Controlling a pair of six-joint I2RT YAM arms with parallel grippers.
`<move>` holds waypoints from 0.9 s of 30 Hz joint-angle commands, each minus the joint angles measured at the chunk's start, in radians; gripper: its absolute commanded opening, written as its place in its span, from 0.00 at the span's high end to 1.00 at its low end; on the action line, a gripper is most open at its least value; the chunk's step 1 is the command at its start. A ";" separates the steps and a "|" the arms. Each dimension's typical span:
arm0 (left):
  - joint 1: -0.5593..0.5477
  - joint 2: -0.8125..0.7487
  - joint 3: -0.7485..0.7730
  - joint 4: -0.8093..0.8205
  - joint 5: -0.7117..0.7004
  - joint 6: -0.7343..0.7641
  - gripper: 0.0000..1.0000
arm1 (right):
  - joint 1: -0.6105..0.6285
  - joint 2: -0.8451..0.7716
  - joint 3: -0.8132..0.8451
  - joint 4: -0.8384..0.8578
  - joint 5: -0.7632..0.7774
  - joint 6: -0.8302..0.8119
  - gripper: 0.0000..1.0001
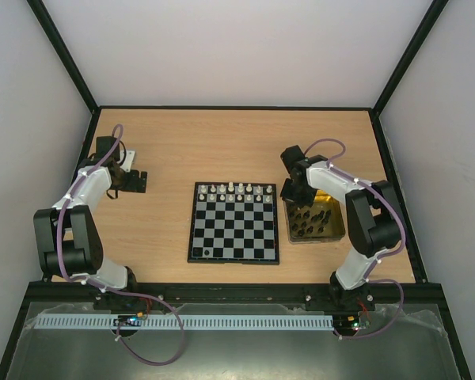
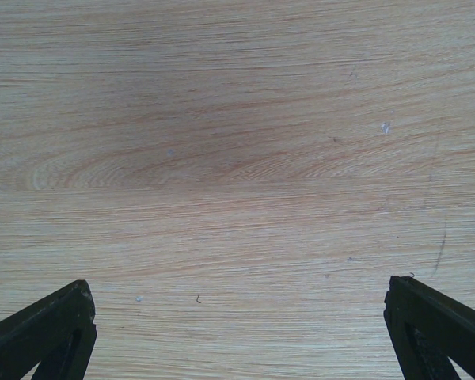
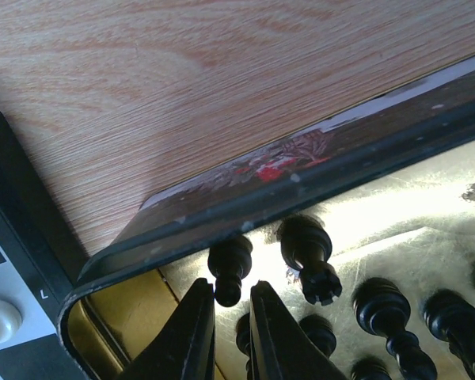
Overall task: Set up the chess pieces on the board
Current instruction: Pick up the chess piece from the storage box.
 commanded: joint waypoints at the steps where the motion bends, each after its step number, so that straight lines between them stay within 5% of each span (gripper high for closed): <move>1: -0.003 -0.011 0.013 -0.025 -0.011 -0.005 0.01 | -0.005 0.016 -0.014 0.011 0.008 -0.014 0.87; 27: -0.003 -0.001 0.033 -0.026 0.003 -0.003 0.01 | -0.011 -0.050 0.088 -0.129 0.051 -0.041 0.98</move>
